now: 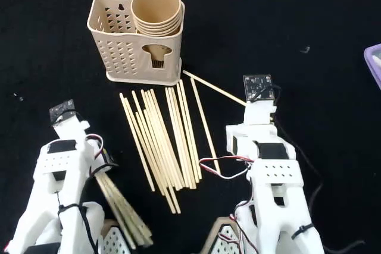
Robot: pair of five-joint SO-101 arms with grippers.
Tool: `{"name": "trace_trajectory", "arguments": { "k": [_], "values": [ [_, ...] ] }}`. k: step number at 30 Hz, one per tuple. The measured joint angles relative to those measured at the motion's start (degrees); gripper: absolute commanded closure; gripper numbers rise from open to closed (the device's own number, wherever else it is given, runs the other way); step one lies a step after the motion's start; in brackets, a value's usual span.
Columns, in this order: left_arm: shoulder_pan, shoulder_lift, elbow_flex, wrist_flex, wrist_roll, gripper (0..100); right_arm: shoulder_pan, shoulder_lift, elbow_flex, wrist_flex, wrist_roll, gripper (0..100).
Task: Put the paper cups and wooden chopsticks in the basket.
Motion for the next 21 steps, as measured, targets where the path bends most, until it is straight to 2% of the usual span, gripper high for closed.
{"name": "trace_trajectory", "arguments": {
  "k": [7, 10, 13, 17, 21],
  "values": [
    [-0.09, 0.00, 0.35, -2.64, 0.26, 97, 0.00, 0.00, 0.00, 0.00, 0.00, 84.3],
    [-0.09, 0.53, 0.53, -6.86, 0.35, 97, 0.00, 0.00, 0.00, 0.00, 0.00, 84.3],
    [-0.26, 0.70, 0.62, -14.77, 0.97, 97, 0.00, 0.00, 0.00, 0.00, 0.00, 84.3],
    [-0.26, 0.79, 0.53, -25.93, 7.65, 97, 0.00, 0.00, 0.00, 0.00, 0.00, 84.3],
    [-0.26, 0.79, 0.53, -29.36, 15.82, 97, 0.26, 0.00, 0.00, 0.00, 0.00, 84.3]
  ]
}}
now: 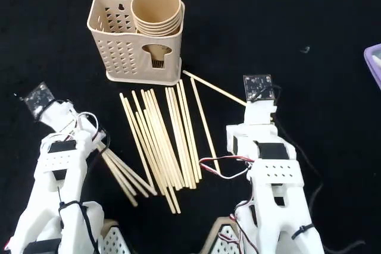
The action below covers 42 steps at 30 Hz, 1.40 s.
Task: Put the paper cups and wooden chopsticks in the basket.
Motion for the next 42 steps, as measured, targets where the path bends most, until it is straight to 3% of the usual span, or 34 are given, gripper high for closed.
{"name": "trace_trajectory", "arguments": {
  "k": [5, 10, 14, 22, 37, 42],
  "values": [
    [0.00, 0.00, 0.00, -0.44, 3.78, 94, 0.35, 0.00, 0.00, 0.00, 0.00, 84.3],
    [0.00, 0.00, 1.49, -0.53, 0.53, 86, 0.44, 0.00, 0.00, 0.00, 0.00, 84.3],
    [0.00, 0.00, 3.87, 0.35, -0.97, 86, 0.70, 0.00, 0.00, 0.00, 0.00, 84.3],
    [3.43, 0.00, 0.44, 16.26, -1.23, 86, 0.70, 0.00, 0.00, 0.00, 0.00, 84.3],
    [7.12, 0.00, 0.09, 16.79, 2.02, 86, 0.70, 0.00, 0.00, 0.00, 0.00, 84.3],
    [8.26, 0.00, 0.09, 16.79, 2.02, 97, 0.70, 0.00, 0.00, 0.00, 0.00, 84.3]
  ]
}}
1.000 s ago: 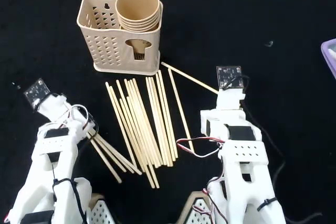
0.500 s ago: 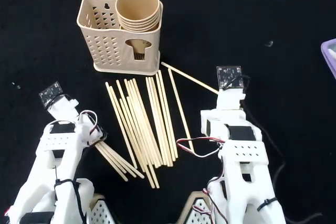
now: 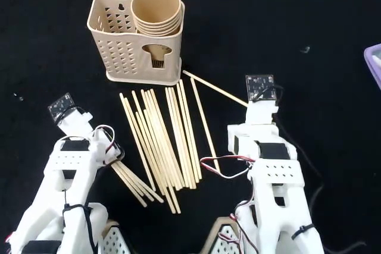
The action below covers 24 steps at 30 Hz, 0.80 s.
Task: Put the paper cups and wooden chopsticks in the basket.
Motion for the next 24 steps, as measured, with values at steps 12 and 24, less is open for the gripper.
{"name": "trace_trajectory", "arguments": {
  "k": [12, 24],
  "values": [
    [0.70, -0.09, -2.55, 0.09, -0.62, 97, 0.00, 0.00, 0.00, 0.00, 0.00, 84.3],
    [-8.00, -0.09, -19.96, 11.43, -6.68, 97, 0.00, 0.00, 0.00, 0.00, 0.00, 84.3]
  ]
}}
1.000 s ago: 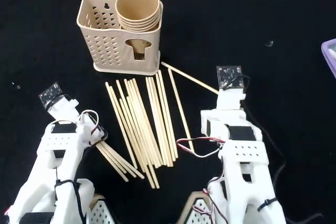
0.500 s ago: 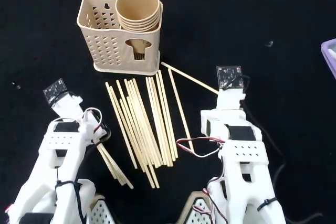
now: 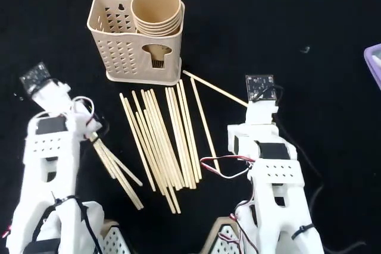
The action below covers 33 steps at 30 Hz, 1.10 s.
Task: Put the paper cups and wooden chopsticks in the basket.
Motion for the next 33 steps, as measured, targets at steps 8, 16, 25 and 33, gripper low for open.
{"name": "trace_trajectory", "arguments": {
  "k": [8, 16, 25, 33],
  "values": [
    [-2.55, 0.09, -3.78, -0.44, -11.34, 97, 0.00, 0.00, 0.00, 0.00, 0.00, 84.3],
    [0.18, 0.09, 9.58, -10.64, -13.19, 88, 0.00, 0.00, 0.00, 0.00, 0.00, 84.3],
    [4.66, 0.09, 18.55, -11.69, -13.19, 88, 0.00, 0.00, 0.00, 0.00, 0.00, 84.3],
    [4.75, 0.09, 19.34, -11.69, -13.19, 88, 0.00, 0.00, 0.00, 0.00, 0.00, 84.3]
  ]
}}
